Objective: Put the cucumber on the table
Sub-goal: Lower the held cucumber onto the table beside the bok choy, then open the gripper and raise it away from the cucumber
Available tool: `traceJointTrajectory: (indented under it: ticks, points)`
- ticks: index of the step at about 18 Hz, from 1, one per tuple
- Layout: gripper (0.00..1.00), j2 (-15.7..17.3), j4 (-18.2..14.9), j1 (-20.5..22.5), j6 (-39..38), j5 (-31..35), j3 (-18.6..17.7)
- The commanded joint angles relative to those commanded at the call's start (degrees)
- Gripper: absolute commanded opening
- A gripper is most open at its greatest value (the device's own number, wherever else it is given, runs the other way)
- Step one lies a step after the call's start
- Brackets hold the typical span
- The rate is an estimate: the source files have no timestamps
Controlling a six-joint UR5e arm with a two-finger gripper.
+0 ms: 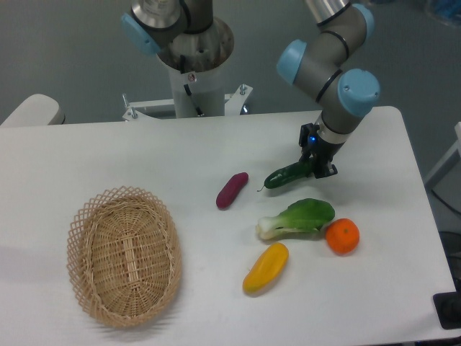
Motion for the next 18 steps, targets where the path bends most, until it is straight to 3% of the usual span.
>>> traceJointTrajectory:
  ticks: [6,12,16,18]
  points:
    - [0.99,1.0,-0.4,-1.1,-2.4,0.0,2.5]
    - [1.0,3.4,-1.1,-3.0,-17.8,0.2,8.0]
    - [1.0,4.2,-4.1,-5.0,-27.2,0.1,14.1]
    - [1.0,4.1,-4.2,-7.0,-30.7,0.6,15.3]
